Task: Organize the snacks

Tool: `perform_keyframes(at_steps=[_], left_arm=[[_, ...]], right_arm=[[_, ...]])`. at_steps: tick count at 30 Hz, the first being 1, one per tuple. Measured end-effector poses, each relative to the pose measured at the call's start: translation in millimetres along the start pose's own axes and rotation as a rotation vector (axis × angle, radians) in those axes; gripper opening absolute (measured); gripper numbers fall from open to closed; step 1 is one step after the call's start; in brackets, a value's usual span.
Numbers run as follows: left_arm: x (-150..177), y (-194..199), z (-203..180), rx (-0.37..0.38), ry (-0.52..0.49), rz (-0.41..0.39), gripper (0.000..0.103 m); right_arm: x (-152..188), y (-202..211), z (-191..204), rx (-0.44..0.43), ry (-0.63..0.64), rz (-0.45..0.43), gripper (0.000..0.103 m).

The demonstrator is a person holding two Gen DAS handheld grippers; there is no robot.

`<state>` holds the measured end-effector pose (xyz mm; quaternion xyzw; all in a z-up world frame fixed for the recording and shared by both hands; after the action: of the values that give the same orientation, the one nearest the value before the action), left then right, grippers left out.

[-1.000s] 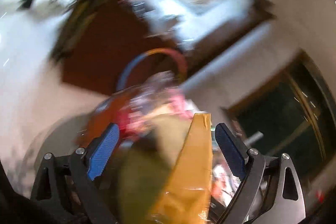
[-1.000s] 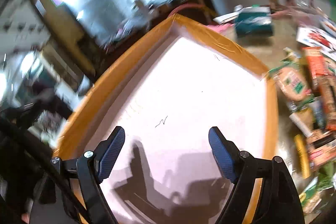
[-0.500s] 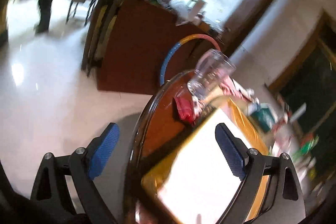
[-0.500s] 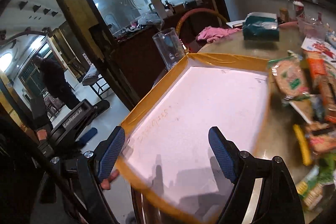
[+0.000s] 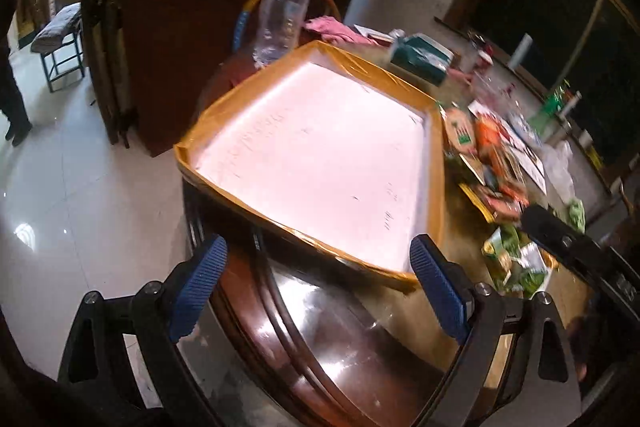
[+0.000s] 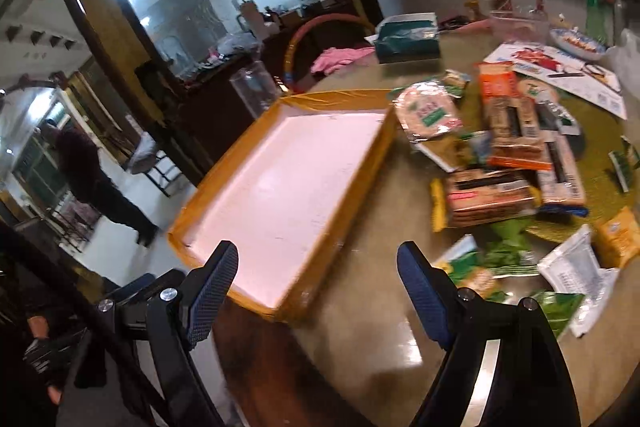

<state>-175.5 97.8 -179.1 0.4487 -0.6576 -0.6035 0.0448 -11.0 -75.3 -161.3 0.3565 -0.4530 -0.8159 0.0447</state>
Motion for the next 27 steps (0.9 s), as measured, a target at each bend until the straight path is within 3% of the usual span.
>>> perform_keyframes(at_steps=[6, 13, 19, 23, 27], left_arm=[[15, 5, -17, -0.027, -0.063, -0.054, 0.093], [30, 0, -59, 0.015, -0.19, 0.0, 0.093], [31, -6, -85, 0.071, -0.262, 0.043, 0.093], [37, -12, -97, 0.074, -0.291, 0.062, 0.093], [37, -14, -104, 0.079, -0.309, 0.062, 0.093]], right_arm=[[1, -4, -40, 0.018, -0.082, 0.023, 0.082], [23, 12, -83, 0.082, -0.125, 0.01, 0.082], [27, 16, -132, 0.103, -0.191, 0.051, 0.082], [28, 23, -157, 0.19, -0.26, 0.05, 0.082], [31, 14, -175, 0.165, -0.332, 0.082, 0.082]])
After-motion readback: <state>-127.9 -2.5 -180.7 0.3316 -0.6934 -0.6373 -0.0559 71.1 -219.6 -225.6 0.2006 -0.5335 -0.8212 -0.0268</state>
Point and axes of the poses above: each gripper's, at about its wrist camera, not at the fingertips, and y roughly against the way its jaws point, z to its left, x to its underside, the point moved 1 cm from there along -y, roughly the way its jaws point, and after that the axes turned 9 degrees about z, right-handed, at the moved point
